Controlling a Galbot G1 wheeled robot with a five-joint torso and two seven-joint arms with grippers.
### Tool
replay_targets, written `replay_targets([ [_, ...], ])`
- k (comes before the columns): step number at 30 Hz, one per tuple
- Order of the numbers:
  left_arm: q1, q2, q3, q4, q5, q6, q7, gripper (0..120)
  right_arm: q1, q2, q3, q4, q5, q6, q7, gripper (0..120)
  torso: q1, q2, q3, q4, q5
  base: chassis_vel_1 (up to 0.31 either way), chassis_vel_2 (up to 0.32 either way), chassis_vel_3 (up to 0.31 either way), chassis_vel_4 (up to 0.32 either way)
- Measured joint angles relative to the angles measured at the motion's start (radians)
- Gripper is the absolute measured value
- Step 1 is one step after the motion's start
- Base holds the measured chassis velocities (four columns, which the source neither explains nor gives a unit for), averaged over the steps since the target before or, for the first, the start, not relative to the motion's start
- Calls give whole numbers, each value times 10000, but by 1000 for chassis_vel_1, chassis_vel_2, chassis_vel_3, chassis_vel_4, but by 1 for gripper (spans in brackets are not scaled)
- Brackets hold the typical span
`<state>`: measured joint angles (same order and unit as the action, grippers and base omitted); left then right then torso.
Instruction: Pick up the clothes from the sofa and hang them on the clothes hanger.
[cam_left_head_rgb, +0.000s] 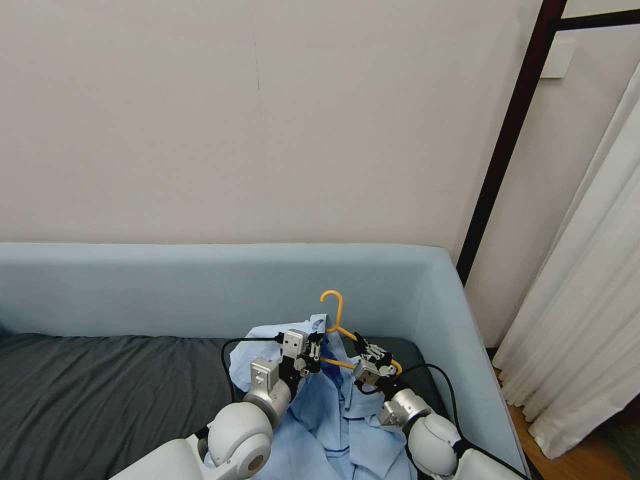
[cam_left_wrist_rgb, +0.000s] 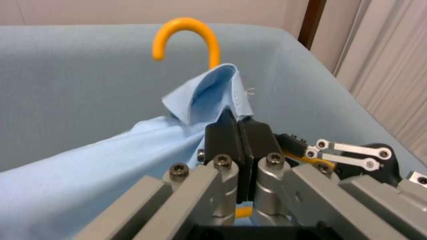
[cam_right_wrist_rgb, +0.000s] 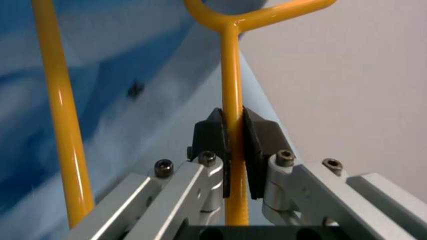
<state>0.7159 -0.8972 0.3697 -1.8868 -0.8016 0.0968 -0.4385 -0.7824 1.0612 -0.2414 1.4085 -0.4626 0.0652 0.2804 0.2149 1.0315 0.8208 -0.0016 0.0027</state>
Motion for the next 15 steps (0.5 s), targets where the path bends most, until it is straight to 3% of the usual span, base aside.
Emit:
replay_targets([
  [15, 671, 238, -121, -226, 717, -14, 269, 0, 122, 8, 113, 349, -5, 81, 54, 5, -2, 0, -1, 3, -1, 0, 0, 0, 0],
])
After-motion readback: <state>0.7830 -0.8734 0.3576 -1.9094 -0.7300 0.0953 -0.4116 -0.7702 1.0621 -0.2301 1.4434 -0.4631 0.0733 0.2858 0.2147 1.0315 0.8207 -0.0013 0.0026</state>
